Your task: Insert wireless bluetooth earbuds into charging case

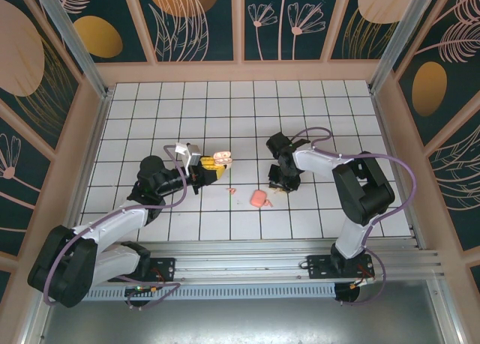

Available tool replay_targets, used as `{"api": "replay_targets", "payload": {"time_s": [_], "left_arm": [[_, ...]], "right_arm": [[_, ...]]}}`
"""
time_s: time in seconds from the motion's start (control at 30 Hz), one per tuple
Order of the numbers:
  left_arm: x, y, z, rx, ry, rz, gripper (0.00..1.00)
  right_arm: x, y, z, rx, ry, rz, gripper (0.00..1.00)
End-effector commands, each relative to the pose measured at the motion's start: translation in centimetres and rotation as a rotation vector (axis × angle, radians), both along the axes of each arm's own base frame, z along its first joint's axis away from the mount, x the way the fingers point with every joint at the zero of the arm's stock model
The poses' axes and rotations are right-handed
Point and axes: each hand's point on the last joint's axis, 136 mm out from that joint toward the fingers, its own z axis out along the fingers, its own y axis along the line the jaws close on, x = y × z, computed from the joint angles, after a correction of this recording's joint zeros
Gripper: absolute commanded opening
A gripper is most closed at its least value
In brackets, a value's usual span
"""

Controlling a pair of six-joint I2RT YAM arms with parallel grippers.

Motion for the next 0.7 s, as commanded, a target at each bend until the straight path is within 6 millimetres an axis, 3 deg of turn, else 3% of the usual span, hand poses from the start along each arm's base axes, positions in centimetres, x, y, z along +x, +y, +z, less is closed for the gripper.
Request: {"api": "replay_targets", "payload": {"time_s": [0.0,0.4,0.67], "left_arm": [[0.2,-0.2,1.3,-0.019,-0.053,-0.006,0.12],[0.6,-0.2,0.5,-0.017,-0.041,0.010,0.12],[1.0,-0.2,-0.7,-0.040,-0.017,0.024,0.11]], "right_arm": [[1.6,0.0,0.2,-0.034,-0.062,0.017,0.22],[2.4,1.4,3.5,0.006,-0.263,0.075,0.22],[3.1,4.1,7.6,0.058,-0.487,0.195,0.22]]}}
